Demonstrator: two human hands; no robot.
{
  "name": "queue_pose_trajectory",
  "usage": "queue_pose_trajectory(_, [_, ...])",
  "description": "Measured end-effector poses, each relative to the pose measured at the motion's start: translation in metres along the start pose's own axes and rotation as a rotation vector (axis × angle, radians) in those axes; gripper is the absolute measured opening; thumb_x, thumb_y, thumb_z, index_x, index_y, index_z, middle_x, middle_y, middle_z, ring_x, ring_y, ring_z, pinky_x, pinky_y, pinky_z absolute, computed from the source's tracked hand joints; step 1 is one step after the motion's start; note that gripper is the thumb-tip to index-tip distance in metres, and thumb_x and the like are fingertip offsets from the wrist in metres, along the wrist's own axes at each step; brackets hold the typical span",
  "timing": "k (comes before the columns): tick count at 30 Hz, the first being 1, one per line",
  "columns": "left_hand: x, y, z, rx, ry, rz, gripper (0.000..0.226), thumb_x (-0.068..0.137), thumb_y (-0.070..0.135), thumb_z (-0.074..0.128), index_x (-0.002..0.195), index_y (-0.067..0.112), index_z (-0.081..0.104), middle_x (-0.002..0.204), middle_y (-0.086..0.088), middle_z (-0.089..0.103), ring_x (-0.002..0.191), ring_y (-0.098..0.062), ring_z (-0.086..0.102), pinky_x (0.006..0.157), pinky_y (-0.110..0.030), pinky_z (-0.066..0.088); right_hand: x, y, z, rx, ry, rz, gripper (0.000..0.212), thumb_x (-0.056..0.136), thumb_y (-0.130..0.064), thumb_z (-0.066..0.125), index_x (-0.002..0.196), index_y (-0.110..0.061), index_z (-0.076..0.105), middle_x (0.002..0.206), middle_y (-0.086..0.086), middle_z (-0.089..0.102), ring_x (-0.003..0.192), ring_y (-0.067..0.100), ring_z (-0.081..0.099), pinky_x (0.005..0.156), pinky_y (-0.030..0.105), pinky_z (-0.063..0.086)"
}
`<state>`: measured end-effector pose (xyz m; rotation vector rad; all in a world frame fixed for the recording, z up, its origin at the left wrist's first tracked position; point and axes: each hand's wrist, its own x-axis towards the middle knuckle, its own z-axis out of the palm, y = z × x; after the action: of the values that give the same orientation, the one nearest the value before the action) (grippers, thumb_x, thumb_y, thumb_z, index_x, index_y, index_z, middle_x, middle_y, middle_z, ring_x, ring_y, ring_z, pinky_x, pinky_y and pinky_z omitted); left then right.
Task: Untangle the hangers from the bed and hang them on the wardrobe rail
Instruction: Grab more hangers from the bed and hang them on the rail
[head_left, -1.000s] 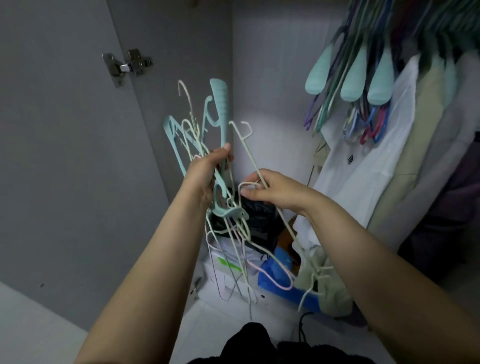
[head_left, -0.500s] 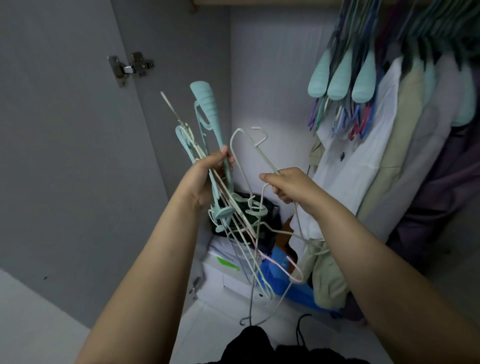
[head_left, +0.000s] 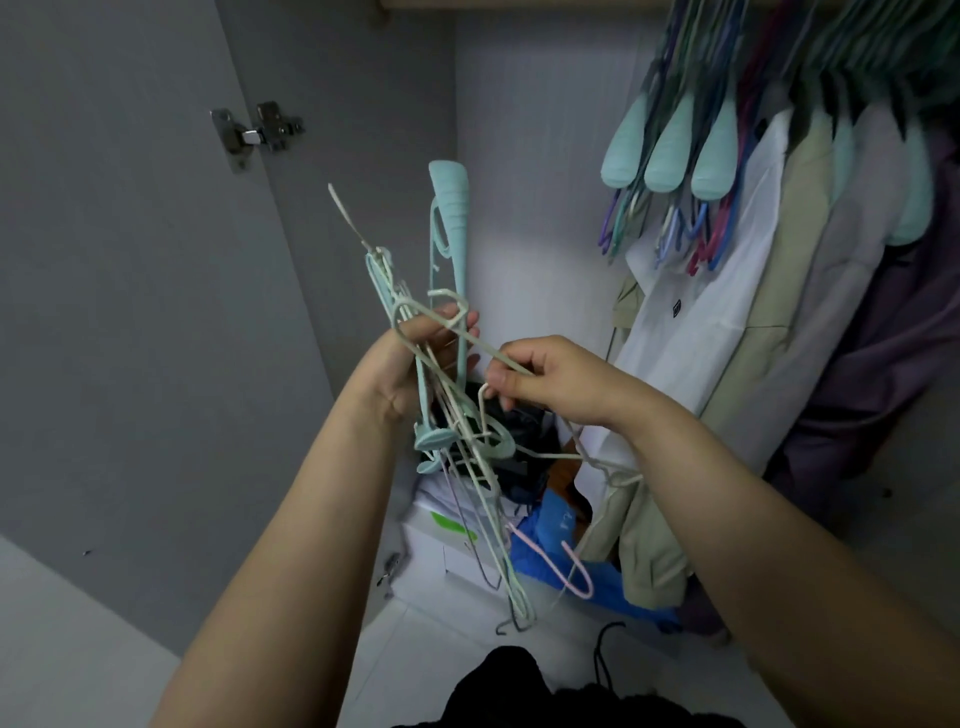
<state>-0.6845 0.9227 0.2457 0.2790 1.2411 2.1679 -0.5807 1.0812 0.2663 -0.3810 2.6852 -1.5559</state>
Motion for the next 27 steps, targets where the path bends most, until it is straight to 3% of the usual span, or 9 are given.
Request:
queue_pose_trajectory(3, [-0.011,0.004,-0.003,-0.018,-0.143,-0.041,0.024,0.086,0.024,0.053,0.087,0.01,0.072,0.078,-0.005,0.07,0.074,-0.017,0.068,0.072,-0.031,0.056,0.003,0.006,0.01,0.036,-0.009,0.031,0.022,0.099,-0.018,0.047,0.085,-0.006,0.058,0.075,0.005,0.069,0.05,0.011,0.048,0.051,0.013,0.039])
queue_pose_trajectory(5, [-0.015,0.004,-0.005,-0.077,-0.184,-0.043,0.031,0.085,0.025,0.049,0.085,0.01,0.075,0.081,-0.006,0.071,0.077,-0.02,0.068,0.076,-0.034,0.056,0.005,0.01,0.016,0.065,0.016,0.036,0.022,0.1,-0.02,0.044,0.083,-0.009,0.053,0.071,0.005,0.069,0.048,0.014,0.052,0.05,0.016,0.042])
queue_pose_trajectory(8, [-0.019,0.004,-0.001,-0.142,-0.201,0.017,0.025,0.083,0.022,0.05,0.083,0.008,0.071,0.081,-0.006,0.067,0.074,-0.02,0.064,0.067,-0.032,0.057,0.006,0.012,0.028,0.111,0.071,-0.01,0.021,0.1,-0.02,0.045,0.081,-0.015,0.054,0.063,0.0,0.067,0.048,0.019,0.056,0.054,0.024,0.047])
queue_pose_trajectory(12, [-0.017,0.003,0.001,-0.116,-0.163,0.021,0.029,0.08,0.031,0.054,0.071,0.012,0.073,0.076,-0.002,0.066,0.071,-0.014,0.061,0.062,-0.028,0.053,0.006,0.005,0.034,0.11,0.133,-0.055,0.019,0.098,-0.023,0.049,0.08,-0.02,0.056,0.066,0.001,0.071,0.041,0.018,0.048,0.05,0.024,0.042])
queue_pose_trajectory(18, [-0.014,0.001,-0.006,-0.029,-0.157,-0.039,0.037,0.087,0.042,0.055,0.092,0.007,0.065,0.078,-0.009,0.068,0.063,-0.023,0.064,0.06,-0.032,0.053,0.009,-0.005,0.032,0.189,0.065,-0.005,0.023,0.098,-0.019,0.051,0.088,-0.002,0.063,0.068,0.006,0.07,0.04,0.01,0.045,0.049,0.017,0.041])
queue_pose_trajectory(20, [-0.016,0.001,-0.01,-0.016,-0.184,-0.022,0.04,0.086,0.042,0.058,0.099,0.006,0.068,0.089,-0.013,0.068,0.072,-0.028,0.066,0.071,-0.038,0.055,0.009,-0.002,0.024,0.212,0.139,0.029,0.028,0.097,-0.019,0.052,0.09,0.005,0.066,0.056,0.003,0.055,0.04,0.005,0.039,0.043,0.014,0.031])
queue_pose_trajectory(22, [-0.015,0.002,-0.016,-0.021,-0.199,0.033,0.037,0.083,0.04,0.061,0.1,0.008,0.07,0.101,-0.011,0.068,0.095,-0.028,0.064,0.092,-0.046,0.05,0.008,0.003,0.015,0.228,0.191,0.057,0.024,0.096,-0.023,0.054,0.088,-0.008,0.07,0.055,0.003,0.036,0.047,0.012,0.032,0.045,0.02,0.026])
queue_pose_trajectory(24, [-0.013,0.002,-0.022,-0.045,-0.169,0.06,0.036,0.082,0.037,0.063,0.103,0.01,0.072,0.106,-0.009,0.068,0.11,-0.027,0.058,0.108,-0.048,0.039,0.005,0.005,0.01,0.189,0.229,0.062,0.021,0.096,-0.026,0.054,0.084,-0.017,0.069,0.056,0.003,0.036,0.053,0.017,0.032,0.05,0.027,0.03])
queue_pose_trajectory(27, [-0.01,0.001,-0.023,-0.069,-0.119,0.065,0.025,0.083,0.032,0.06,0.093,0.013,0.073,0.098,-0.008,0.071,0.109,-0.029,0.057,0.099,-0.041,0.046,0.003,0.002,0.005,0.1,0.317,0.051,0.022,0.095,-0.03,0.054,0.079,-0.023,0.066,0.055,-0.007,0.047,0.051,0.007,0.044,0.058,0.023,0.041])
